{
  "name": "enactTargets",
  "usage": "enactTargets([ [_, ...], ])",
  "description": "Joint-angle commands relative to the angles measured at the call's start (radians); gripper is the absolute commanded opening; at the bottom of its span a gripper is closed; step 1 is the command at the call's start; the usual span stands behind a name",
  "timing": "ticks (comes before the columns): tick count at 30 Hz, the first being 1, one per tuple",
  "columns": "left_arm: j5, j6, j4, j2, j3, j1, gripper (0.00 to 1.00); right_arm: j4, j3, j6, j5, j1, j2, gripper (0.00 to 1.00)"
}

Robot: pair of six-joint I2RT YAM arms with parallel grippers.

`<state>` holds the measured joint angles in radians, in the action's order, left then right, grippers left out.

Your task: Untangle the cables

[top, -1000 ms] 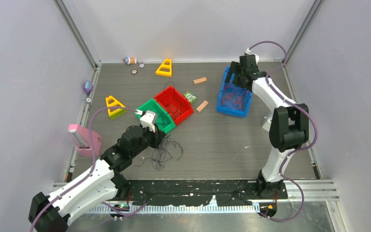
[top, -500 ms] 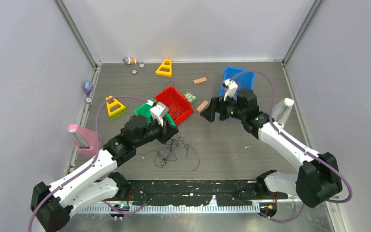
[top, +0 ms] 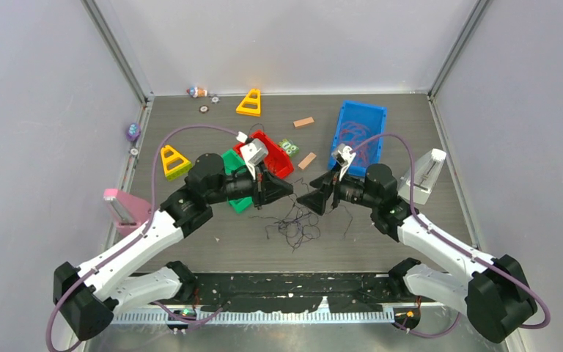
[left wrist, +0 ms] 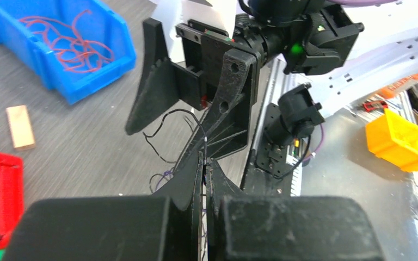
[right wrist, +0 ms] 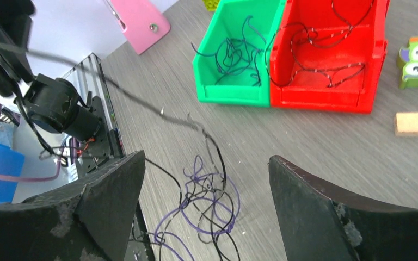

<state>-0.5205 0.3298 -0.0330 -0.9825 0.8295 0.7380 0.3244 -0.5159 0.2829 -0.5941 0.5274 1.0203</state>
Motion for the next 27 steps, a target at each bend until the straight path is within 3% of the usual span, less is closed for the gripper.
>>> enactTargets([
  [1, -0.142, 0.003, -0.048, -0.043, 0.061, 0.006, 0.0, 0.142, 0.0, -0.009, -0.034, 0.004, -0.018, 0.89],
  [7, -0.127, -0.002, -0.038, -0.065, 0.085, 0.009, 0.0, 0.241, 0.004, 0.019, -0.115, 0.019, 0.0, 0.86],
  [13, -0.108, -0.012, -0.018, -0.075, 0.098, 0.009, 0.0, 0.195, -0.002, 0.007, -0.069, 0.019, -0.017, 0.36],
  [14, -0.104, -0.015, -0.009, -0.076, 0.101, 0.009, 0.0, 0.184, -0.005, 0.007, -0.025, 0.02, -0.03, 0.2],
  [16, -0.078, -0.022, 0.019, -0.079, 0.106, 0.009, 0.23, 0.141, -0.02, 0.01, 0.068, 0.02, -0.061, 0.07],
  [18, -0.032, -0.029, 0.055, -0.067, 0.105, 0.009, 0.54, 0.111, -0.031, 0.015, 0.157, 0.02, -0.098, 0.06],
  [20, 0.024, -0.029, 0.075, -0.047, 0.089, 0.009, 0.72, 0.089, -0.048, 0.023, 0.215, 0.02, -0.132, 0.05],
  [23, 0.07, -0.033, 0.052, -0.012, 0.042, 0.009, 0.84, 0.037, -0.108, 0.021, 0.217, 0.019, -0.149, 0.05],
  [27, 0.136, -0.041, 0.039, 0.008, -0.001, 0.009, 0.9, -0.063, -0.239, 0.012, 0.211, 0.02, -0.141, 0.05],
])
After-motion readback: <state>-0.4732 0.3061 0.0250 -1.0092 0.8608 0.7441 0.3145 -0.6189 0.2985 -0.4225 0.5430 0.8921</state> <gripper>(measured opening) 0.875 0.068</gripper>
